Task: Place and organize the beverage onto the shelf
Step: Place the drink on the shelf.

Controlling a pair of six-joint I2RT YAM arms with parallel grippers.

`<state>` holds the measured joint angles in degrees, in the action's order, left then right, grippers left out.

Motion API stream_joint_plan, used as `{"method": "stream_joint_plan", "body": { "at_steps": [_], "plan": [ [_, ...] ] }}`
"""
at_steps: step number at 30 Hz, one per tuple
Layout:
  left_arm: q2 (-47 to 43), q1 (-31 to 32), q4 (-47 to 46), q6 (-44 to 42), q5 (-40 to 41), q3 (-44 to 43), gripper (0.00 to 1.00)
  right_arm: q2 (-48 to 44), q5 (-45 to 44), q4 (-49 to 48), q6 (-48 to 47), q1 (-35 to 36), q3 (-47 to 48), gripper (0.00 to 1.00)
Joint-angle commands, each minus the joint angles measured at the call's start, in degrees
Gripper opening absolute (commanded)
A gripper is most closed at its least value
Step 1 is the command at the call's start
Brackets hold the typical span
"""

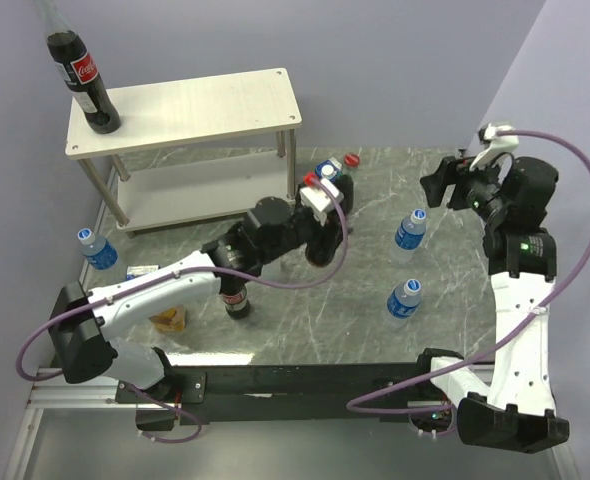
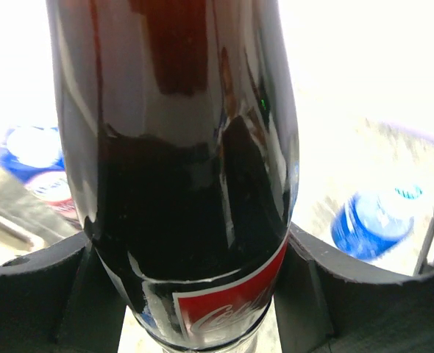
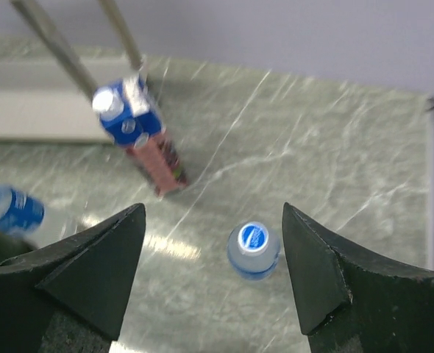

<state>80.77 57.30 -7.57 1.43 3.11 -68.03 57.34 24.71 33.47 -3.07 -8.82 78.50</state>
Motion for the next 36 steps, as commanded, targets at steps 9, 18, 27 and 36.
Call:
{"method": "stream_joint_plan", "body": {
  "at_steps": [9, 18, 27, 36],
  "plan": [
    [-7.12, -9.65, -0.96, 2.35, 2.33, -21.52, 0.00, -3.02, 12.64, -10.09, -3.87, -0.67, -14.50, 0.82],
    [-6.77, -14.75, 7.39, -2.82, 6.37, -34.27, 0.00, -2.68, 16.86, -11.24, -5.36, -0.59, -17.94, 0.81],
    [-6.15, -19.05, 12.41, -7.14, 11.47, -43.68, 0.00, -1.27, 18.71, -10.89, -6.07, -0.32, -18.29, 0.80],
    [-4.40, -27.23, 13.55, -6.26, 10.77, -46.84, 0.00, -1.09, 20.55, -10.53, -6.51, -0.15, -18.82, 0.80]
  ]
}}
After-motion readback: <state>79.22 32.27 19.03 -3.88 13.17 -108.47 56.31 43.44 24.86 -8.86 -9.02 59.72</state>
